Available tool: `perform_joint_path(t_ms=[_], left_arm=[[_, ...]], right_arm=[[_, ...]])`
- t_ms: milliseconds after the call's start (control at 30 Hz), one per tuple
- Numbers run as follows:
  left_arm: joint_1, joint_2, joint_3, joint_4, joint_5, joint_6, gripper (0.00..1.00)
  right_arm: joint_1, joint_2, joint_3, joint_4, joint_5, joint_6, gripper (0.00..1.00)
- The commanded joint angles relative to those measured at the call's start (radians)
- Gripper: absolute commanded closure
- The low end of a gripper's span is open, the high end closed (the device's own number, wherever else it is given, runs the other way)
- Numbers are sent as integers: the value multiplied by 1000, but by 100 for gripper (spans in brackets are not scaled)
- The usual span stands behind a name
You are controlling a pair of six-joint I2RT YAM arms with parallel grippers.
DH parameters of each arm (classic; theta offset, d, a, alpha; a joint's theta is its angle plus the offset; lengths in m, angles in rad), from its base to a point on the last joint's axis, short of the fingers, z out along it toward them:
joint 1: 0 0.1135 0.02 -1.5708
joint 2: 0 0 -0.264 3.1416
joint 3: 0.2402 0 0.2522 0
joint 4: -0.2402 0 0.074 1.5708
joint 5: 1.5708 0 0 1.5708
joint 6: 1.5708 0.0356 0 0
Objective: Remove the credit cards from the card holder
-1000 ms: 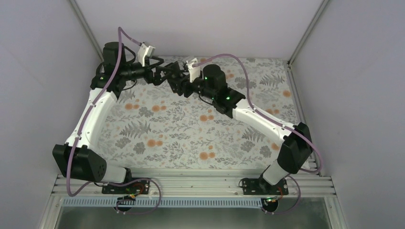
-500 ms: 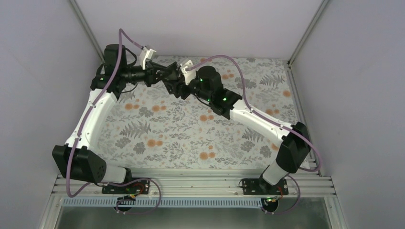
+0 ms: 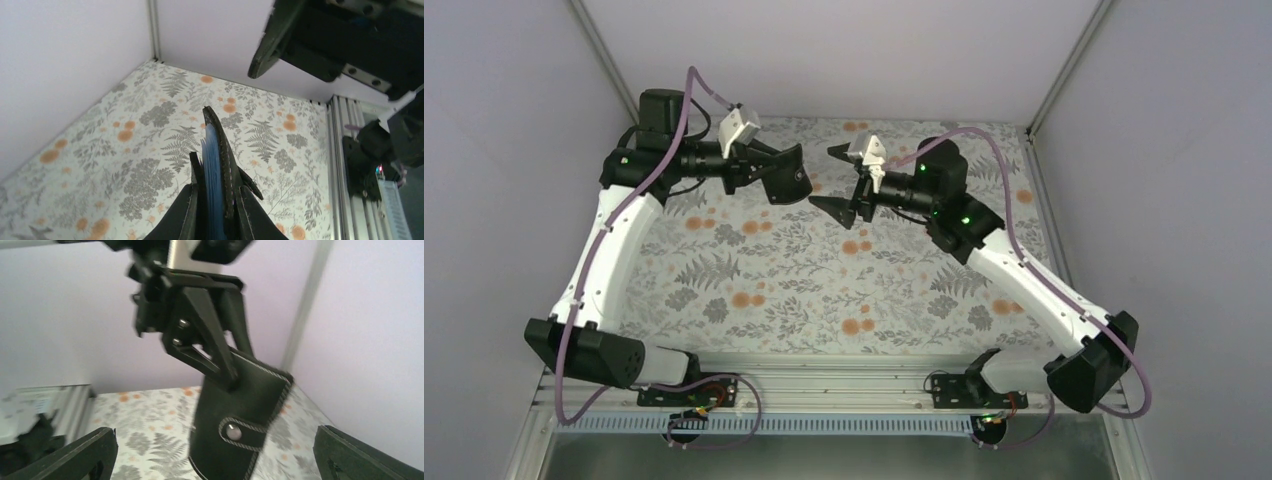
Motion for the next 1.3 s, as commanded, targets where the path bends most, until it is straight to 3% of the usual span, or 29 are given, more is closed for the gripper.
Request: perform_joint_path(t_ms=[0,367,433,567,700,833,900,933,1033,1067,1133,1267], left_arm=[[-49,-42,68,-156,-2,248,98],[-138,-58,83,-240,-63,353,98],[-142,-58,90,-256,-49,366,98],[-142,-55,108,-300,-1,416,98],[-143,-54,119,-303,2,419,98],[-142,-52,123,-293,0,402,98],[-142,-49,125,-285,6,383,97],[-142,-49,125,-277,8,365,86],[-142,-55,116,-243,-16,303,25],[-140,-59,109,-238,-33,296,13],[-139,-72,84,-224,-76,284,2],[-139,-93,6,-127,-127,181,3]], right_arm=[[-28,28,87,-130,-337,-74,1],[-65,235,271,-169,-418,80,1],[-69,250,271,-178,-459,72,6],[-74,252,258,-182,-561,47,32],[-74,251,250,-222,-563,13,58],[-73,250,246,-244,-583,-6,95],[-74,243,246,-239,-585,-2,96],[-74,239,246,-234,-583,2,96],[-73,217,241,-211,-530,33,96],[-74,207,235,-193,-501,48,96],[-78,173,212,-133,-453,113,96],[-79,96,133,61,-435,255,96]])
